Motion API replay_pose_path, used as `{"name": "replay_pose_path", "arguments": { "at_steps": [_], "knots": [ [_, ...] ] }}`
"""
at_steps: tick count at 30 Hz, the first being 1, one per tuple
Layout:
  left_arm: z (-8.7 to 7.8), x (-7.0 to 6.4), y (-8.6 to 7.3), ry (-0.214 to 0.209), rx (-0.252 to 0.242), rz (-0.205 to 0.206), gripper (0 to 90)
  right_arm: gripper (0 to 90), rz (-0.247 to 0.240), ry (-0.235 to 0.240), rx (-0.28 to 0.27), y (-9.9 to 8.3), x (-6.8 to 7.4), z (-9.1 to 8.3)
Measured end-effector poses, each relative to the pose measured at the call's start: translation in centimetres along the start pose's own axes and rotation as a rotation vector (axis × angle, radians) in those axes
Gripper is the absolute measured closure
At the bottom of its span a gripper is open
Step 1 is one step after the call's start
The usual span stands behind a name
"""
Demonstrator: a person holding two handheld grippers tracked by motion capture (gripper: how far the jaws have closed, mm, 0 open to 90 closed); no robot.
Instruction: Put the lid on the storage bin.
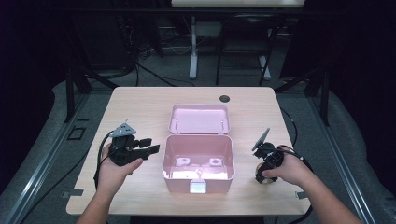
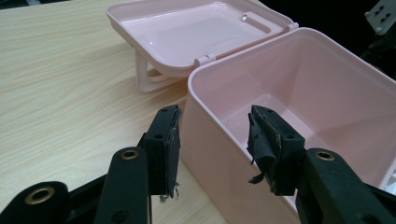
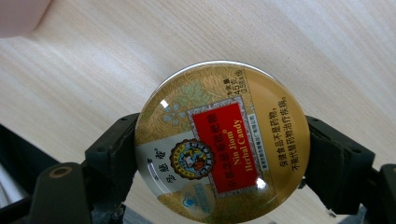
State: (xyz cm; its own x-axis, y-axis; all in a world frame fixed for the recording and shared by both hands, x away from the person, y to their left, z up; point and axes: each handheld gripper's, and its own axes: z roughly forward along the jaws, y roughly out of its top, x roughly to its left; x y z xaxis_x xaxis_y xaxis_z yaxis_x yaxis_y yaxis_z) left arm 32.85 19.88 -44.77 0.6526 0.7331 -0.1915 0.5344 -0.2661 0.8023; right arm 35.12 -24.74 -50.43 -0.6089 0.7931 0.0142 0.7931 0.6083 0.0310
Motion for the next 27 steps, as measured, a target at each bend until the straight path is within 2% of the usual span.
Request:
{"name": "replay_pose_path", "arguments": {
  "at_steps": [10,27],
  "knots": [
    [0.0,0.0,0.0,0.001,-0.007,-0.003,53.2,19.8,-0.044,-0.002,0.001,0.9,0.9,-2.9],
    [0.0,0.1,0.0,-0.001,-0.008,-0.007,53.2,19.8,-0.099,-0.013,-0.012,2.6,1.8,-6.8]
  ]
}}
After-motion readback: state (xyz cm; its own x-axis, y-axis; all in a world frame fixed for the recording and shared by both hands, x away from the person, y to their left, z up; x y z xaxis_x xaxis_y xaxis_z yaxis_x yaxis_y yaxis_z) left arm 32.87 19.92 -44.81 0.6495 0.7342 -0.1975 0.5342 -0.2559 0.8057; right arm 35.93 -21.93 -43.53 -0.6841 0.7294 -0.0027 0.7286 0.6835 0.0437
